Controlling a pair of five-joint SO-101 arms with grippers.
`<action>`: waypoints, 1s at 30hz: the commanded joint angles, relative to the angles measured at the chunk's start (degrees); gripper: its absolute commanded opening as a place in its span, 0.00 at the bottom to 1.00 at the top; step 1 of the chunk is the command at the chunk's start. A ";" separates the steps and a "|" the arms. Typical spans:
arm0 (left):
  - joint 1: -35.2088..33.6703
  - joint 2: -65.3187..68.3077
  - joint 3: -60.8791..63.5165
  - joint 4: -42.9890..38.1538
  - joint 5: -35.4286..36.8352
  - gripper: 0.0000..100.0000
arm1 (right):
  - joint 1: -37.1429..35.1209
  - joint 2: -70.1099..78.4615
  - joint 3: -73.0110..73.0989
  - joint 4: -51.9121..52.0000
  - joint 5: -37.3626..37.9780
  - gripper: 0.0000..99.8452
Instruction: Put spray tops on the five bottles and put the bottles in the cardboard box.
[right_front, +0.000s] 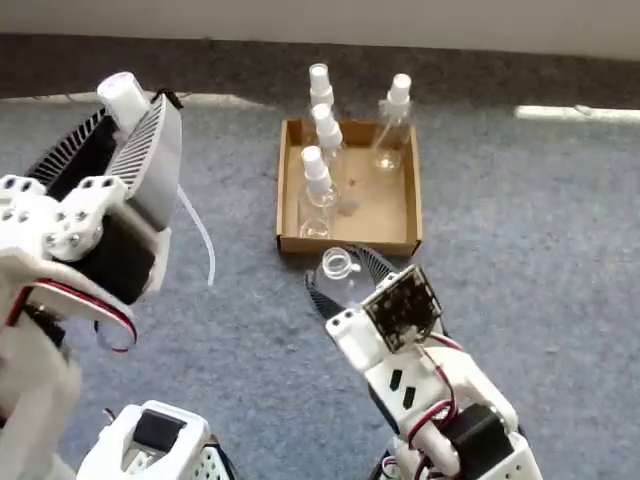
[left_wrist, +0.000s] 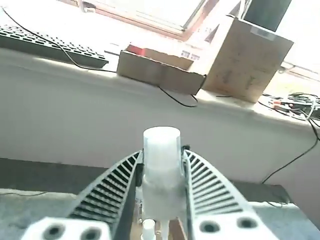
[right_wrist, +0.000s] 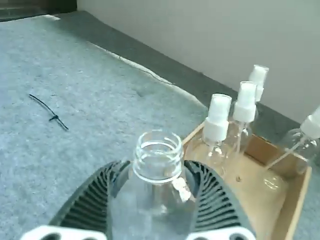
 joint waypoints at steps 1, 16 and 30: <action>9.01 -0.13 4.53 -6.51 -0.09 0.00 | -3.82 -8.22 6.29 -1.63 -0.53 0.00; 17.27 -0.31 27.74 -22.77 -0.26 0.00 | -5.05 -7.87 9.54 -1.80 -0.97 0.00; 18.77 -0.13 30.37 -25.32 -0.44 0.00 | -5.14 -7.87 9.54 -1.80 -0.97 0.00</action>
